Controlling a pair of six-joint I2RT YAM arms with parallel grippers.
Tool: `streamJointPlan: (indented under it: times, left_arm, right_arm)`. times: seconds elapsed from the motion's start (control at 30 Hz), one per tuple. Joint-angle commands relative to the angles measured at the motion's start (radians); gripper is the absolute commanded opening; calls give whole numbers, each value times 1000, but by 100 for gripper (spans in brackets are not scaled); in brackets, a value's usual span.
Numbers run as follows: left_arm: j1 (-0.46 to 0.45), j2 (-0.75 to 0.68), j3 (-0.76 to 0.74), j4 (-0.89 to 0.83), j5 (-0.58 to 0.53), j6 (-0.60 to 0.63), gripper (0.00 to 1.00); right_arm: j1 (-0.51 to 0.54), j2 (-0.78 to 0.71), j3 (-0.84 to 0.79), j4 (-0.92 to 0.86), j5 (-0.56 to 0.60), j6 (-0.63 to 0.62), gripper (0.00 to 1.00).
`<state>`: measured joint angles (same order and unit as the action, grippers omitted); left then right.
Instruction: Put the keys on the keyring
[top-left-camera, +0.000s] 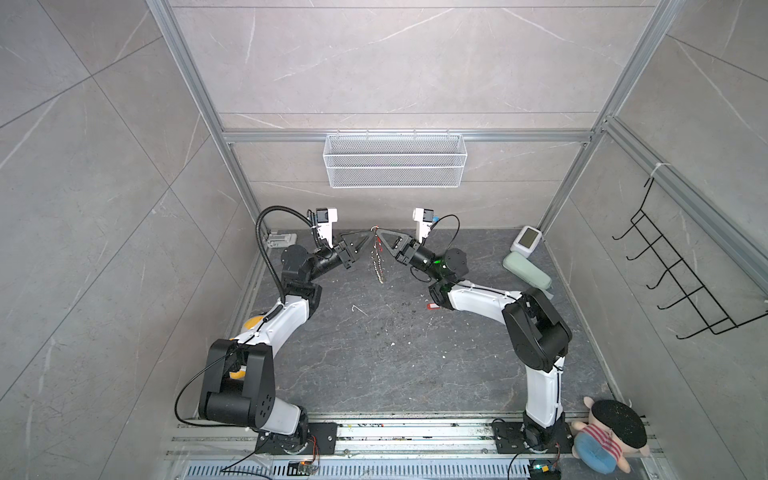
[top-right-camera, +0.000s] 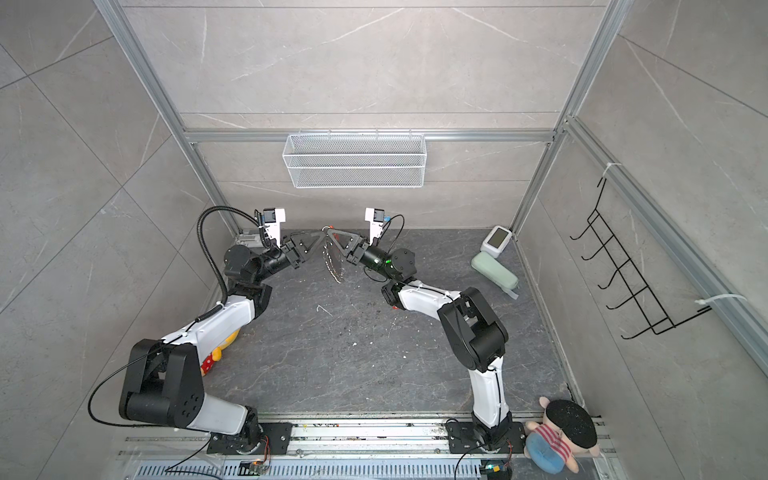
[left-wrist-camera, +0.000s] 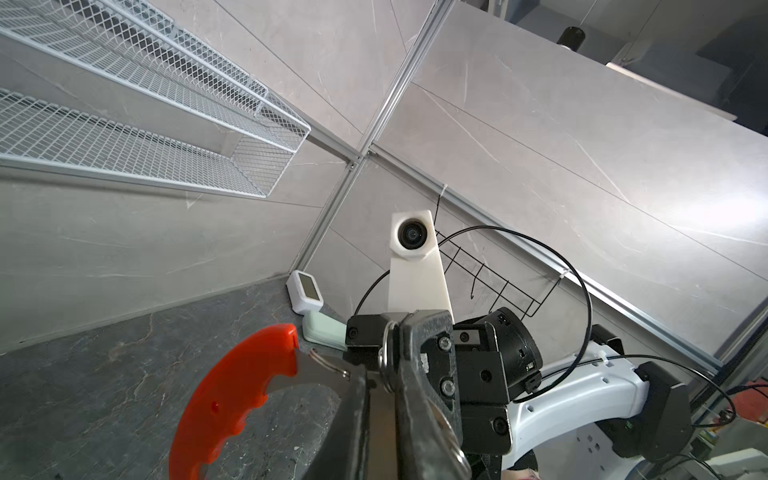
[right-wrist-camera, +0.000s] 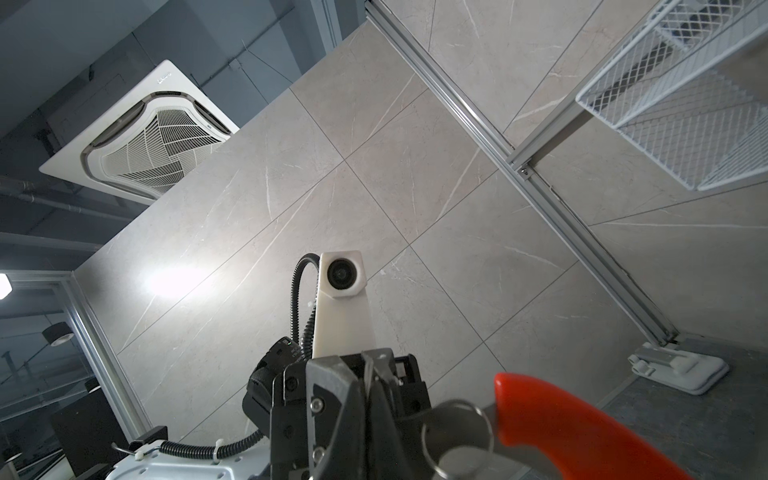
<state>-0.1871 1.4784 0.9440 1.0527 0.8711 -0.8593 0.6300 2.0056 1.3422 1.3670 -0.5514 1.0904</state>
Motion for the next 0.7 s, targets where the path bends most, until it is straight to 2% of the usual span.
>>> streamJointPlan:
  times: [0.0, 0.33, 0.5, 0.67]
  left_arm:
    - [3, 7, 49, 119, 11, -52, 16]
    - [2, 51, 58, 199, 13, -142, 16]
    - [0, 51, 55, 204, 10, -144, 21]
    - [-6, 55, 55, 205, 10, -147, 21]
  right_arm:
    - [6, -6, 41, 67, -14, 22, 0]
    - [13, 4, 64, 67, -4, 35, 0]
    - [24, 15, 79, 65, 0, 37, 0]
    - [33, 25, 90, 57, 7, 34, 0]
